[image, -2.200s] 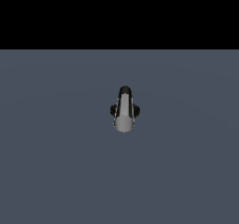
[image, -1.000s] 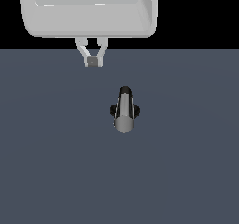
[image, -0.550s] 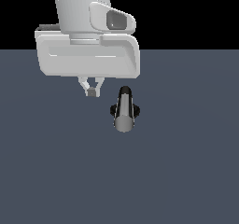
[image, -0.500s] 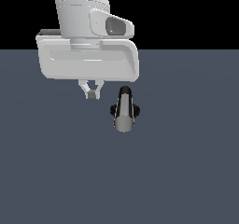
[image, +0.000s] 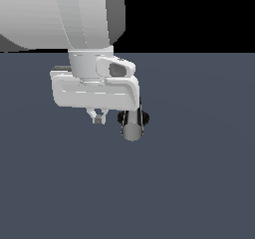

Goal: Turn on the faucet by rotating a designated handle.

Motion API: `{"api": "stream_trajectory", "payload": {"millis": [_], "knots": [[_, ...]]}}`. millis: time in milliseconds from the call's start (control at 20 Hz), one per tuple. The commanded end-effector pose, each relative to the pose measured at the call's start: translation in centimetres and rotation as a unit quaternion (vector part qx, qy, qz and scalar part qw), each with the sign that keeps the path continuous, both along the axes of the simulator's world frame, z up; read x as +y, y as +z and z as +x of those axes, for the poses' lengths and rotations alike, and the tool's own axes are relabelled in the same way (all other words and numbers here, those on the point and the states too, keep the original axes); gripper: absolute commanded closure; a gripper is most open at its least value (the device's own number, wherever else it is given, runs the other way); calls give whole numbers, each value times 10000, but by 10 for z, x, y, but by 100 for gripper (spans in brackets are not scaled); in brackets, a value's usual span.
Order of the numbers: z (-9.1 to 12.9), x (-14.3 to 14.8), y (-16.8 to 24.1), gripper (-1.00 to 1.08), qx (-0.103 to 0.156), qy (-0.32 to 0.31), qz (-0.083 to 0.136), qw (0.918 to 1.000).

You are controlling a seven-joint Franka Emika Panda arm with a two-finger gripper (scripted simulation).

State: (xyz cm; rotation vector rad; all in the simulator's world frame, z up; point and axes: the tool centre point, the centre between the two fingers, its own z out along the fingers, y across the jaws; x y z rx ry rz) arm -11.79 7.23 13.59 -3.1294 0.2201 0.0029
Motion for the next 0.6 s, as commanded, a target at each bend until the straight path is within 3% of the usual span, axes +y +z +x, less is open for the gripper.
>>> {"api": "stream_trajectory", "payload": {"millis": [0, 550], "knots": [[5, 2, -11, 108, -6, -24, -3, 10000], [15, 5, -31, 108, -7, -68, -18, 10000]]}}
